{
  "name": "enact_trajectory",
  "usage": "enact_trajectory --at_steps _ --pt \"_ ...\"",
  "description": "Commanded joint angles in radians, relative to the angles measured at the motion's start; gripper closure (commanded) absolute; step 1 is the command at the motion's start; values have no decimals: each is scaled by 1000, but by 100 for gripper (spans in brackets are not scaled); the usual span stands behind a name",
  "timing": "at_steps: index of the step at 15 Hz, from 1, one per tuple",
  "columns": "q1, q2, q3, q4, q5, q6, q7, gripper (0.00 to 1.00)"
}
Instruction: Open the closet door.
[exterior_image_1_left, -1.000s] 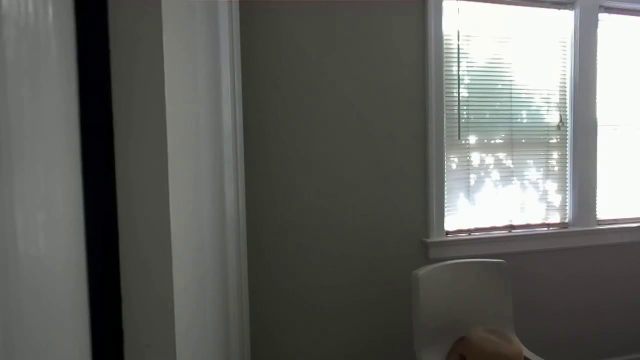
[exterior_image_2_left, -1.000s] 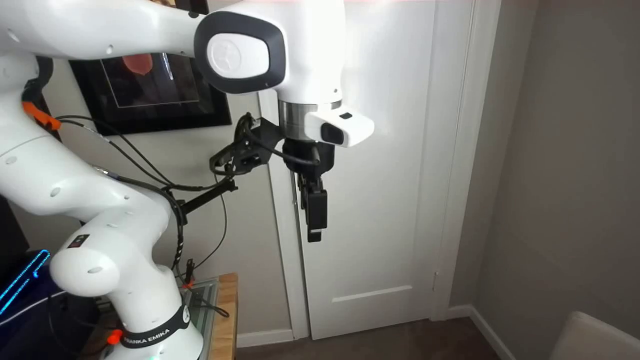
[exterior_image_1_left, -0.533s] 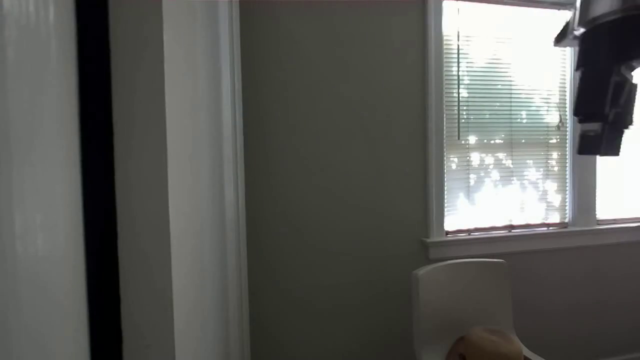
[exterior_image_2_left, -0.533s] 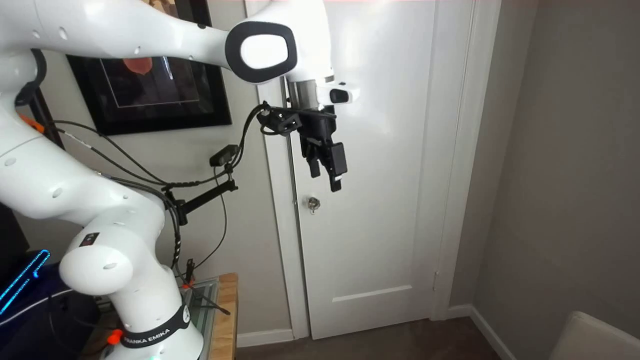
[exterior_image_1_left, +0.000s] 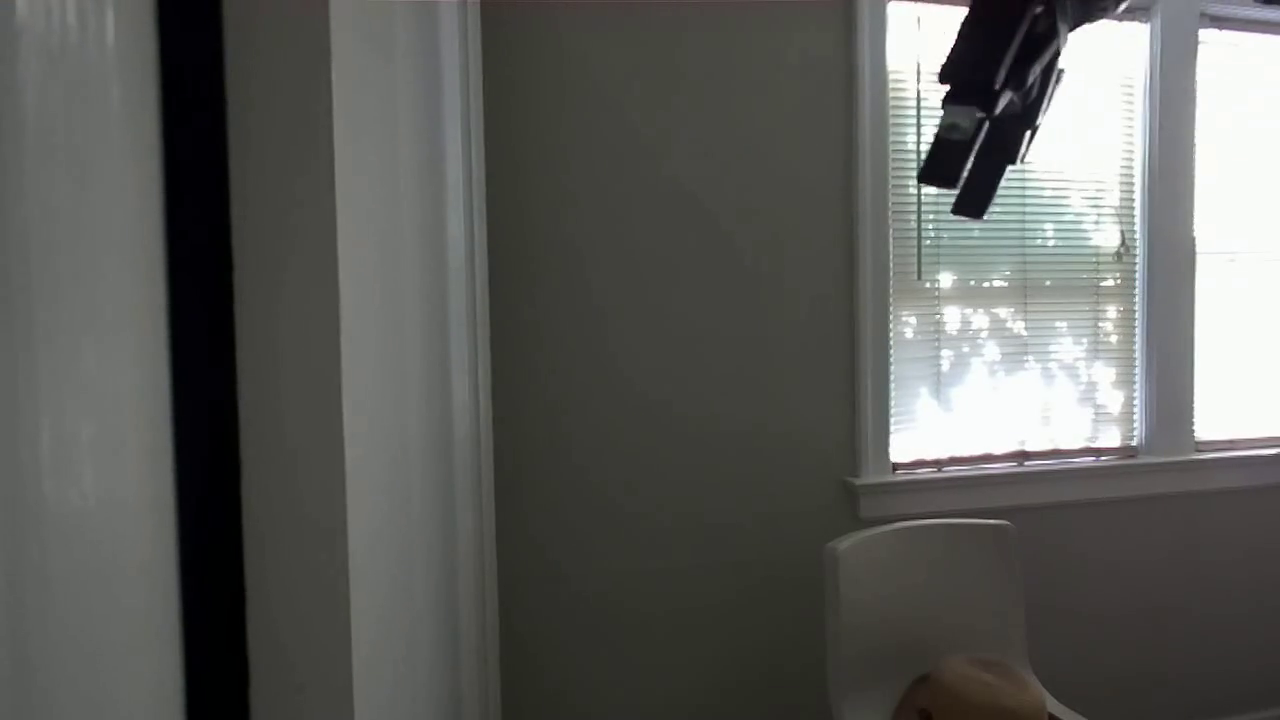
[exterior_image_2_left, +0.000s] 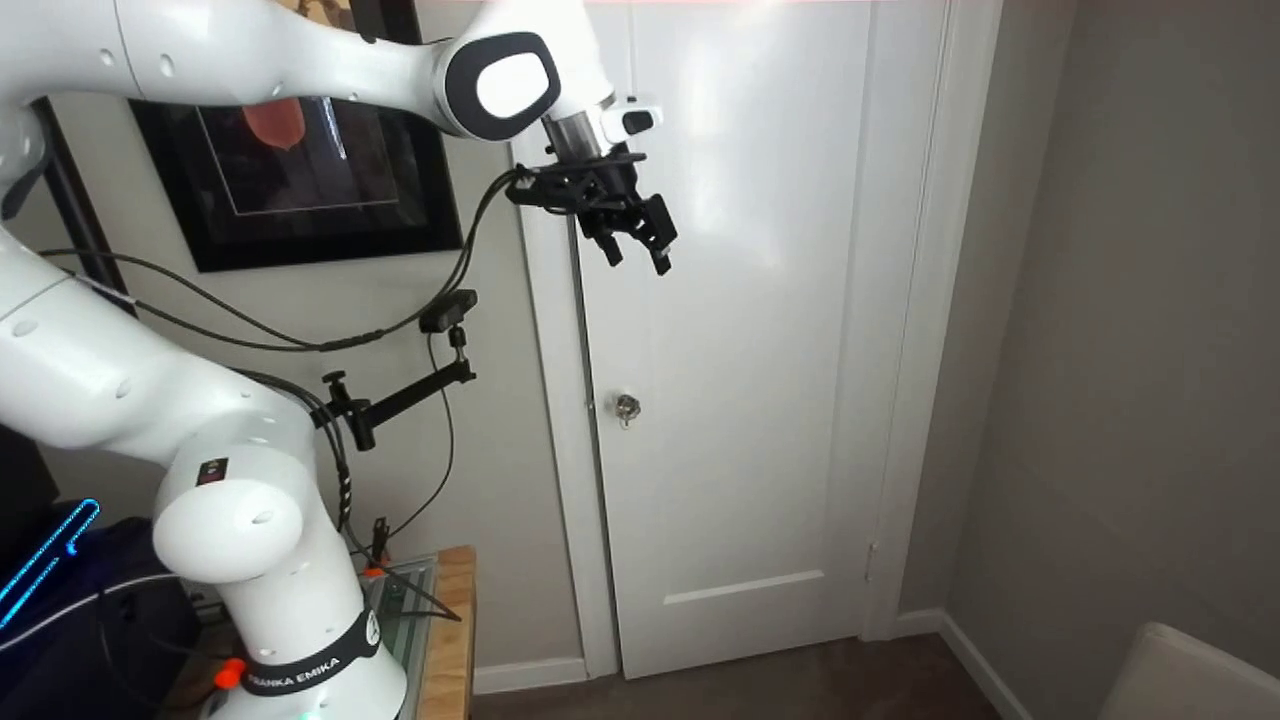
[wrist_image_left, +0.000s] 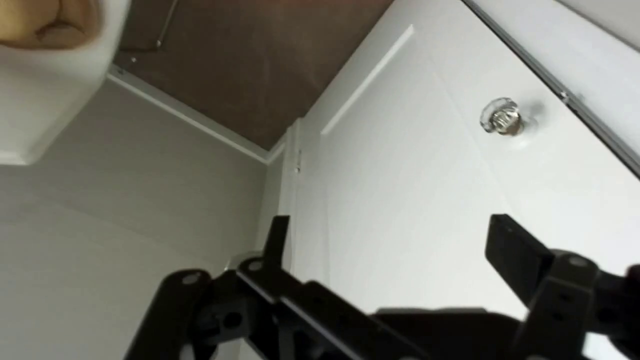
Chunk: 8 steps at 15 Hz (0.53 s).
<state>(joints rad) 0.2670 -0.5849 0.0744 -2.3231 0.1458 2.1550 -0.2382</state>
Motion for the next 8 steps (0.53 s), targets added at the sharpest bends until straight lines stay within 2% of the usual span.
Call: enact_trajectory --at_steps 1,2,4,8 --pt "73 18 8 61 86 -6 -37 0" --pt "91 18 13 76 106 -18 -33 0" --pt "122 13 23 81 122 37 -72 0" --pt "222 24 -24 124 286 14 -201 0"
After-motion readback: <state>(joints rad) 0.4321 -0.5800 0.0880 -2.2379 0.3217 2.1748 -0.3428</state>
